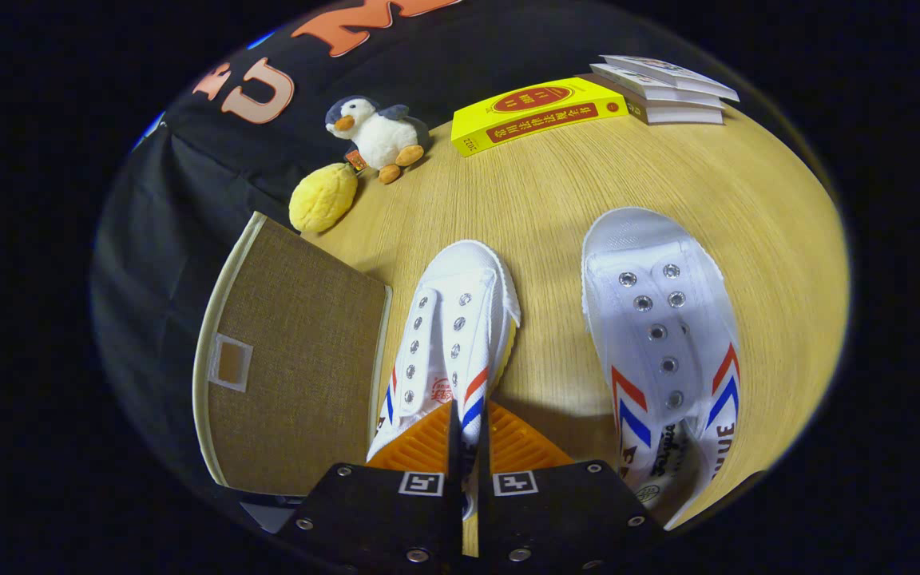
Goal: Open the storage box then place both shoes into the box .Put the left shoe in first, then the right shoe, with the right side of both shoes facing outward in a uniform manner.
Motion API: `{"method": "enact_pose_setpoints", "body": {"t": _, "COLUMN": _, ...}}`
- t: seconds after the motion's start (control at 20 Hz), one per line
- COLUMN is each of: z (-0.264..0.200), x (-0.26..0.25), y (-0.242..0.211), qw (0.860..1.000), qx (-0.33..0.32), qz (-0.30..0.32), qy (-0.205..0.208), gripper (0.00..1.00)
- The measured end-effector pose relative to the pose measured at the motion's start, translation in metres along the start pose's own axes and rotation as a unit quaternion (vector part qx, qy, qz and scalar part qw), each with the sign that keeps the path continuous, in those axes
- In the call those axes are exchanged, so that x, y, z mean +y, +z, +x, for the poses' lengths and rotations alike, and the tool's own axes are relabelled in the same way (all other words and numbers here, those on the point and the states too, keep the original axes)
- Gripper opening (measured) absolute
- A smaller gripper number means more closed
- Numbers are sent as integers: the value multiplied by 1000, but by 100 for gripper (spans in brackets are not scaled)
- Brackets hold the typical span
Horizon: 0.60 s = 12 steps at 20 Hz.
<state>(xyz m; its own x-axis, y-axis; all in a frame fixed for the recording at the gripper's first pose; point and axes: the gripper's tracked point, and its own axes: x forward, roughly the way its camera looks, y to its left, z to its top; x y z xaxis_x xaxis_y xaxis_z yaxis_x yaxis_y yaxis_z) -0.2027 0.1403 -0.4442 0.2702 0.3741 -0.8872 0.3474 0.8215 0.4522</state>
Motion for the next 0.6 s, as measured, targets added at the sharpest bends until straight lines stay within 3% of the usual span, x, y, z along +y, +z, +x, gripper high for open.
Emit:
{"method": "enact_pose_setpoints", "body": {"t": 0.3, "z": -14, "x": 17, "y": 1, "qw": 1000, "qx": 9, "qz": 10, "qy": 17, "gripper": 5}}
{"method": "enact_pose_setpoints", "body": {"t": 0.6, "z": -54, "x": 50, "y": 39, "qw": 998, "qx": -37, "qz": 6, "qy": 41, "gripper": 5}}
